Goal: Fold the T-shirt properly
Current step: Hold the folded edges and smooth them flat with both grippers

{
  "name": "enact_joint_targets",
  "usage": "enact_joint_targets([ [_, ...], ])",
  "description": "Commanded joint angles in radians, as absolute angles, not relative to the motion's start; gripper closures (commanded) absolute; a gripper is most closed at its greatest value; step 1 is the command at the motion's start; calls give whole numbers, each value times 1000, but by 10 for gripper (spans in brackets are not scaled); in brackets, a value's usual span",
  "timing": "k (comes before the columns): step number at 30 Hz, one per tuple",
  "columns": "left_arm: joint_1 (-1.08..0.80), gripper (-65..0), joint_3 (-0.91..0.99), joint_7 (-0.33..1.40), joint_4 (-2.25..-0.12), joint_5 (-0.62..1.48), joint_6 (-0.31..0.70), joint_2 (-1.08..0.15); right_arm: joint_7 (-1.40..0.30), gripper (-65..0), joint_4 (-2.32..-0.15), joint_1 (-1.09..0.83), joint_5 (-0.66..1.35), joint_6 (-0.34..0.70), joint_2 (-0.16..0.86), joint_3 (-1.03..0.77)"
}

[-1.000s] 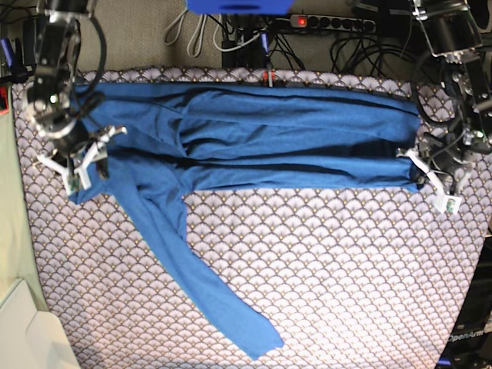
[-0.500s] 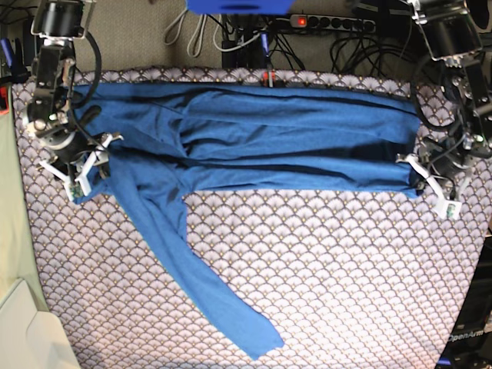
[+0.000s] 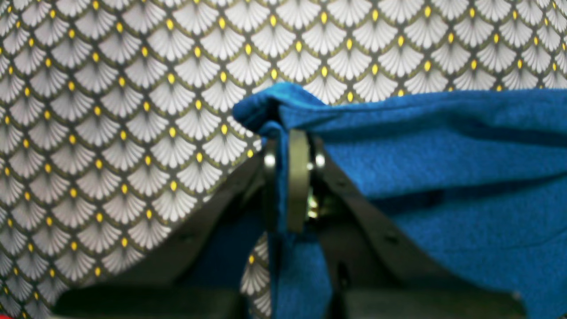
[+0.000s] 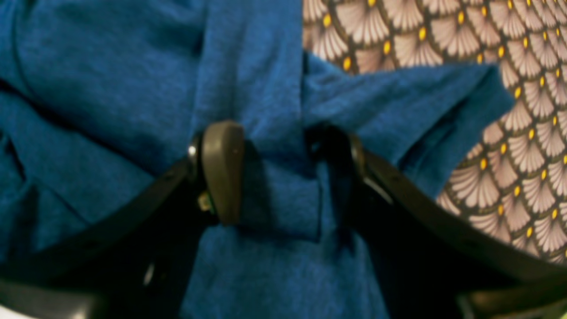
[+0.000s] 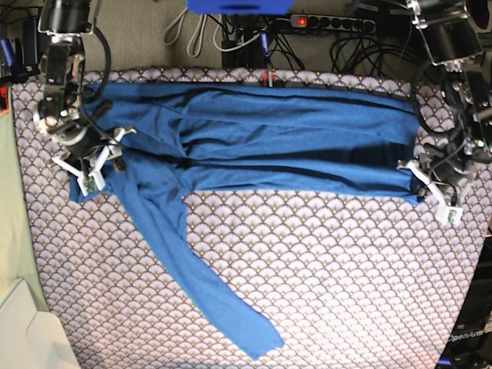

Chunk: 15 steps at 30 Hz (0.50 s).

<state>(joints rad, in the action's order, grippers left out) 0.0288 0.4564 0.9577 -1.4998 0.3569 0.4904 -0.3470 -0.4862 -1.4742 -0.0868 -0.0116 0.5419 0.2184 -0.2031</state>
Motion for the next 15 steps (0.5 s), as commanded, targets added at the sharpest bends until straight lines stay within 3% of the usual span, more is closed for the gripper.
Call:
enact_joint_targets([
  [1,47,-5,461,940,-1514,366,487,-363,-464,-296,-1491,-74,1,539,223,-206],
  [3,47,-5,461,940,-1514,366,487,-363,-464,-249,-1489,-71,1,539,223,-206],
  [9,47,-5,461,940,-1514,366,487,-363,-467,-1,-1489,-70,1,539,226,-206],
  [15,47,-5,461,940,-1512,366,487,-363,-467,-18,-1537,-91,1,539,240,-216],
])
